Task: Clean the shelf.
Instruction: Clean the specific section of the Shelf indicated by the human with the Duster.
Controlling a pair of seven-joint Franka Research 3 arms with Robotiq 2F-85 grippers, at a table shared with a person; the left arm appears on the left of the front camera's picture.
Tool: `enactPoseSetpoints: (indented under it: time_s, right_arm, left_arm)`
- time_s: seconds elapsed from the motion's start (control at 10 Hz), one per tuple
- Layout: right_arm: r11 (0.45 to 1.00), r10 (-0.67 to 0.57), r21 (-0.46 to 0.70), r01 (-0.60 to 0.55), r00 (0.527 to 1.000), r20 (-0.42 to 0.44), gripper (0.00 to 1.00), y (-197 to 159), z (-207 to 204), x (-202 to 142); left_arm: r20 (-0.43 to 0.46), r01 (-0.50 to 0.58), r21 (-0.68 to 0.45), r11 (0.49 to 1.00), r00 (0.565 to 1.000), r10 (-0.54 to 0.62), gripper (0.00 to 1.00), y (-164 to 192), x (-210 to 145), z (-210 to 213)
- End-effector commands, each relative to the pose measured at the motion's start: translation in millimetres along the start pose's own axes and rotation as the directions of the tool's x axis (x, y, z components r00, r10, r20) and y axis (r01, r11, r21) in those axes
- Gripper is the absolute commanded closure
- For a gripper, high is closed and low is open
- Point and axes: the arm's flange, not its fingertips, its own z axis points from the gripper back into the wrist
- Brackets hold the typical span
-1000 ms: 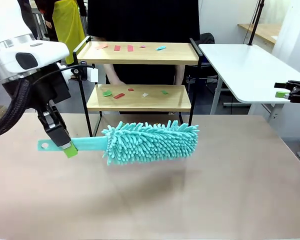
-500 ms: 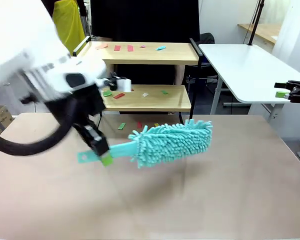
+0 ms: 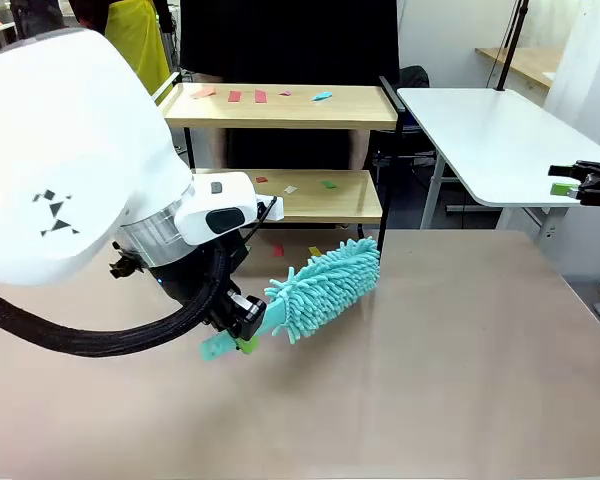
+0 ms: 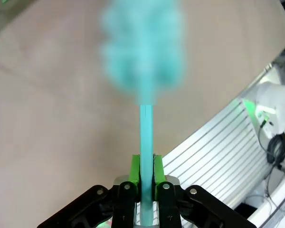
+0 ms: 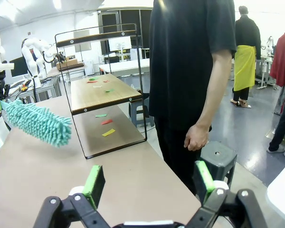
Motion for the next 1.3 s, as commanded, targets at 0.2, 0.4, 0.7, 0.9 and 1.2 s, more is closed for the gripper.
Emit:
enactPoseSetpoints:
  time_s: [0.2,0.4,0.7,0.9,1.2]
  right_arm:
    - [1.0,0.006,0.001,-0.006,1.0,0.001,0.0,0,-2,3]
    - [1.0,0.006,0.001,-0.006,1.0,0.001,0.0,0,-2,3]
    - [1.0,0.006,0.001,-0.006,1.0,0.001,0.0,0,-2,3]
    - [1.0,0.006,0.001,-0.006,1.0,0.001,0.0,0,-2,3]
    - [1.0,0.006,0.001,-0.006,1.0,0.001,0.0,0,-2,3]
  left_arm:
    - [0.128,-0.166,0.021,0.986,0.978,0.162,0.87,3,31,-24]
    - [0.137,-0.212,-0.04,0.976,0.967,0.215,0.87,8,52,-47]
    - [0.15,-0.28,-0.12,0.952,0.943,0.297,0.87,5,88,-88]
    - [0.204,-0.328,-0.15,0.933,0.913,0.354,0.87,2,111,-107]
    - [0.181,-0.319,-0.138,0.937,0.922,0.341,0.87,9,111,-111]
